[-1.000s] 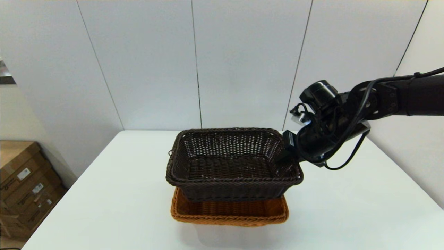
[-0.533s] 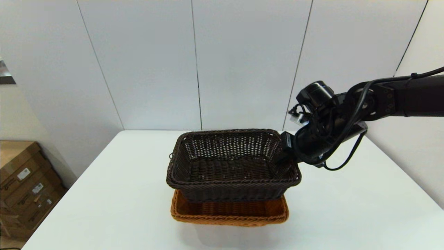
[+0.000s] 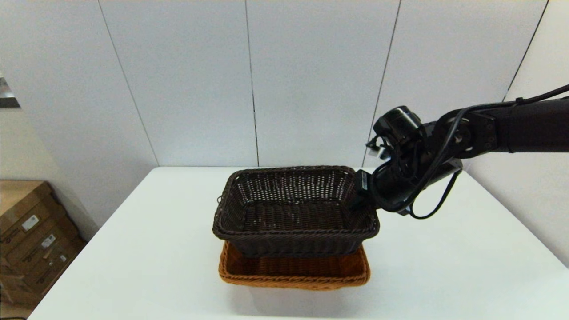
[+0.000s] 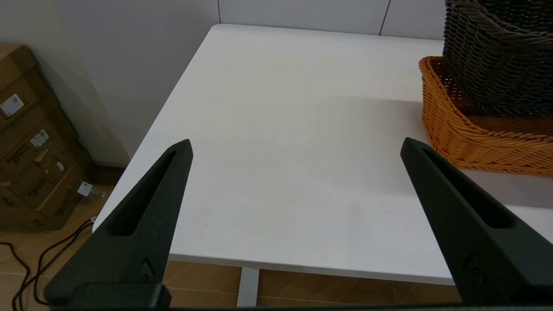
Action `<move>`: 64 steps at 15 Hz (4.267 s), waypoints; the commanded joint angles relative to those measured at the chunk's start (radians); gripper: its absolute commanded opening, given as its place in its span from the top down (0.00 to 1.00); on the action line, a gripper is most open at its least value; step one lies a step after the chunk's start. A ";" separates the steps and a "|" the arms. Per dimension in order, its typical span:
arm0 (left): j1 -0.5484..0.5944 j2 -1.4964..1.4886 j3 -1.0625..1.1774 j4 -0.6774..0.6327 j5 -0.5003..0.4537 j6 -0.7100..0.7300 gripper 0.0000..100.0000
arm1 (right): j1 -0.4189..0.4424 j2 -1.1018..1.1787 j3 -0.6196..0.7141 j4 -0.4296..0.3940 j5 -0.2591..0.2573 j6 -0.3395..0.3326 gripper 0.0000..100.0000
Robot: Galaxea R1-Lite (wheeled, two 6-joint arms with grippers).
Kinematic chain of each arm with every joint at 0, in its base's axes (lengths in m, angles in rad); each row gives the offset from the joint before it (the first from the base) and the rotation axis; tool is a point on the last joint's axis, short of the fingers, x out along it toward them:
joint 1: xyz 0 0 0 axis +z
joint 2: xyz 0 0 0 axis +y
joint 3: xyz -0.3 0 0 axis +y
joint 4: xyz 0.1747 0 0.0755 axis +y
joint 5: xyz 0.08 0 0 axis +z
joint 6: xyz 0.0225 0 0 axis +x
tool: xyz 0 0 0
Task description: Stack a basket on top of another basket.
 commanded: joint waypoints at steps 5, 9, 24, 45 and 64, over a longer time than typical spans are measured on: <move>0.001 -0.002 0.000 0.001 0.001 -0.001 0.00 | 0.011 0.021 0.019 0.000 0.003 0.011 1.00; 0.001 -0.002 0.000 0.001 0.001 -0.001 0.00 | 0.011 0.032 0.019 -0.002 0.003 0.011 1.00; 0.001 -0.002 0.000 0.001 0.001 -0.002 0.00 | 0.003 -0.030 0.005 -0.005 -0.011 0.005 0.00; 0.000 -0.002 0.000 0.001 0.001 -0.002 0.00 | 0.000 -0.881 0.419 0.006 -0.357 -0.081 0.00; 0.000 -0.002 0.000 0.001 0.001 -0.002 0.00 | -0.463 -1.689 0.878 -0.003 -0.459 -0.344 0.00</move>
